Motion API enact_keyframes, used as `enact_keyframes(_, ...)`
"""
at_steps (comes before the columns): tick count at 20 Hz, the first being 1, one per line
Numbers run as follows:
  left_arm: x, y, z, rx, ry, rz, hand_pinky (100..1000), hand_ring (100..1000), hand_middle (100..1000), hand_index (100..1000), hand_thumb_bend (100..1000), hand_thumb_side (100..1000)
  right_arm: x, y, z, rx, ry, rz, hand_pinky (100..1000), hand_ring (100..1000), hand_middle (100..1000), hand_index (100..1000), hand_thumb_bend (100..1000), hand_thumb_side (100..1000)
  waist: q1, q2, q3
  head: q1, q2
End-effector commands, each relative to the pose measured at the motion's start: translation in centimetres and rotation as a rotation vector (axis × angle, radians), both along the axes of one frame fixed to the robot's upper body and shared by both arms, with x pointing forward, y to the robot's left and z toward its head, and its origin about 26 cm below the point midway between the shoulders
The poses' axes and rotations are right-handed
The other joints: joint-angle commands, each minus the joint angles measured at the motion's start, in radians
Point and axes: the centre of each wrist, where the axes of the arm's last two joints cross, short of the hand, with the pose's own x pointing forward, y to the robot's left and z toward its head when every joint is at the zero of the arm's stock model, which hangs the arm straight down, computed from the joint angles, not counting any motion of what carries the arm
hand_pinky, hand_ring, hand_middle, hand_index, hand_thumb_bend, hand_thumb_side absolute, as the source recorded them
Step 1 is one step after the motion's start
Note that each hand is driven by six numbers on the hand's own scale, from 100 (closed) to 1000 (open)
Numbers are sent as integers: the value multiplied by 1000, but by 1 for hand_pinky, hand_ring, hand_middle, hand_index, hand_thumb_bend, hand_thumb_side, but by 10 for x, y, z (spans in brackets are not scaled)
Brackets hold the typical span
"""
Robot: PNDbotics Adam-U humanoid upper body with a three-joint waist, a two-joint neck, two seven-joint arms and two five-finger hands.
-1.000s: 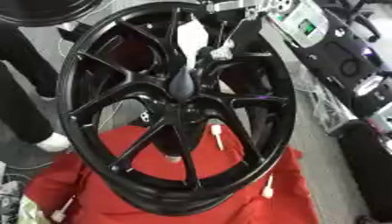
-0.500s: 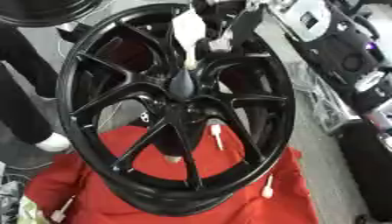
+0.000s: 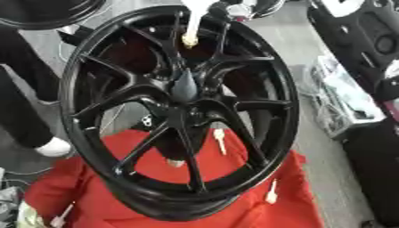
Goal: Pull the pin out of the wheel hub.
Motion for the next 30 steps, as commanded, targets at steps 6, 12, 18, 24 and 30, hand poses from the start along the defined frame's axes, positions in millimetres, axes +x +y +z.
enact_keyframes(6,-3,10,9,26,-30,33,722,698,610,667,100,760,-70,-83,55,272,-17,-156,899,589,233,448,100,319,25,-41,-43,51,-2)
enact_keyframes(12,-5,14,7,11,-37,59,722,700,610,667,100,753,-119,-136,29,464,-57,-387,900,600,243,454,100,383,55,-43,-84,106,-2)
enact_keyframes(18,-4,13,6,-10,-48,67,723,701,610,668,100,745,-164,-155,-67,476,-129,-682,912,655,316,542,100,305,93,-40,-112,161,-2)
enact_keyframes(24,-2,8,7,-23,-57,58,724,702,611,669,100,743,-200,-158,-138,177,-216,-833,1000,987,905,980,100,257,110,-43,-121,183,-2)
enact_keyframes(30,-2,7,7,-23,-58,52,724,703,611,669,100,744,-209,-181,-177,27,-214,-935,1000,996,908,995,100,356,109,-46,-121,184,-2)
